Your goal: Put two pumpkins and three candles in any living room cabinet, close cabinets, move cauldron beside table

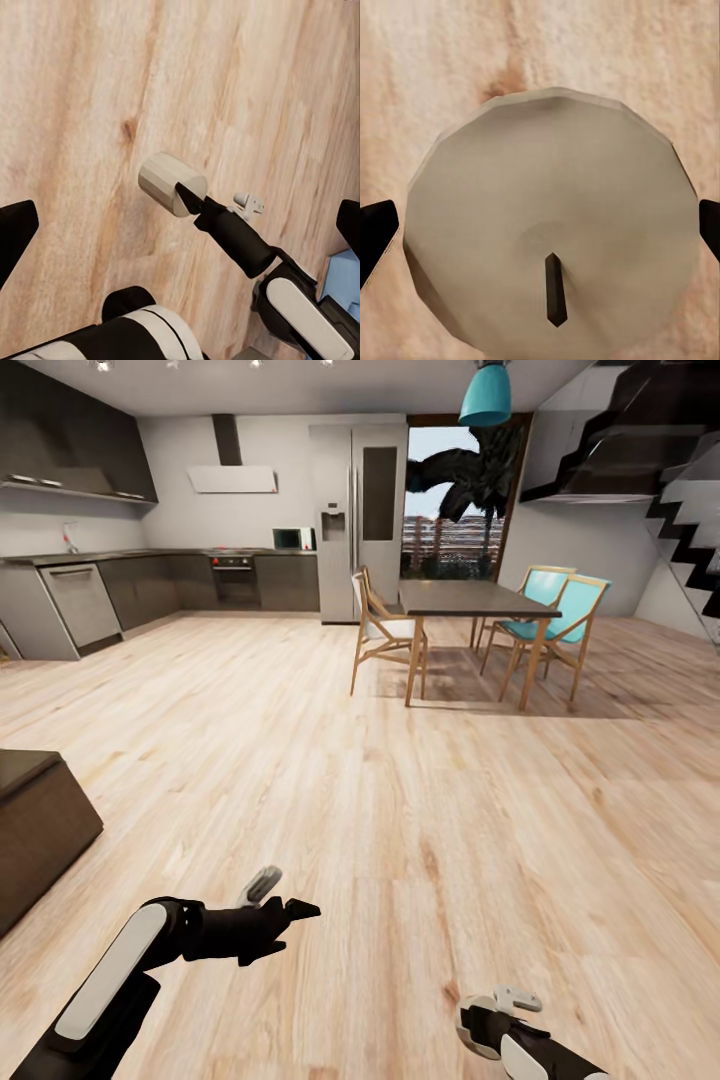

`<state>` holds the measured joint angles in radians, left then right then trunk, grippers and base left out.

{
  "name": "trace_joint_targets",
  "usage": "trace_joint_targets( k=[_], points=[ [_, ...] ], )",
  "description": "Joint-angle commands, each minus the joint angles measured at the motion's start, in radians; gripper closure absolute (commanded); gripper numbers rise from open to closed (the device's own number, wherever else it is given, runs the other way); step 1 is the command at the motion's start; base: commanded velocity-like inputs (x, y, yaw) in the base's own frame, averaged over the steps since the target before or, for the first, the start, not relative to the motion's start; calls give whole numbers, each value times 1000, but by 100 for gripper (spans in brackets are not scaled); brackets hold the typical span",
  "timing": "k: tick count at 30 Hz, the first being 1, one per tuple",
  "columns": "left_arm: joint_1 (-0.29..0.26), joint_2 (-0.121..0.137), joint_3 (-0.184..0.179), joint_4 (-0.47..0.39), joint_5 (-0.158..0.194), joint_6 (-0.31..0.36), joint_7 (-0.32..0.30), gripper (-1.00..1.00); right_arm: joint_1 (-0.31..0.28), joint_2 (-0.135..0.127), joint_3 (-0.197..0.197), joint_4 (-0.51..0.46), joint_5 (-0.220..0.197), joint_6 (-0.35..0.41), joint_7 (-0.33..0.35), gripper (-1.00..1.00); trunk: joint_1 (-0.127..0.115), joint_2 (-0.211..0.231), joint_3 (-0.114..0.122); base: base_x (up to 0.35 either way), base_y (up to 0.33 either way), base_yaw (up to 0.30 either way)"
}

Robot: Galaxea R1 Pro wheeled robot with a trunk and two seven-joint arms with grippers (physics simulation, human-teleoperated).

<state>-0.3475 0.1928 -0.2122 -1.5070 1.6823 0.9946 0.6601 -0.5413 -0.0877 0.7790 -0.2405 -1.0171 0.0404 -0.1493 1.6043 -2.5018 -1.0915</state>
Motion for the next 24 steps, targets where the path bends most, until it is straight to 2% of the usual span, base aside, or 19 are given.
trace_joint_targets(
  k=[1,9,24],
  points=[
    [-1,1,-1,-1,10,-1,10,-100,0,-1,8,-3,-7,4,-7,100,-1,0,3,0,0,0],
    [-1,0,-1,0,9,-1,12,-100,0,-1,8,-3,-8,4,-7,100,-4,2,34,0,0,0],
    [-1,-1,-1,1,8,-1,12,-100,0,-1,8,-3,-8,3,-7,100,-61,105,81,0,0,0]
  ],
)
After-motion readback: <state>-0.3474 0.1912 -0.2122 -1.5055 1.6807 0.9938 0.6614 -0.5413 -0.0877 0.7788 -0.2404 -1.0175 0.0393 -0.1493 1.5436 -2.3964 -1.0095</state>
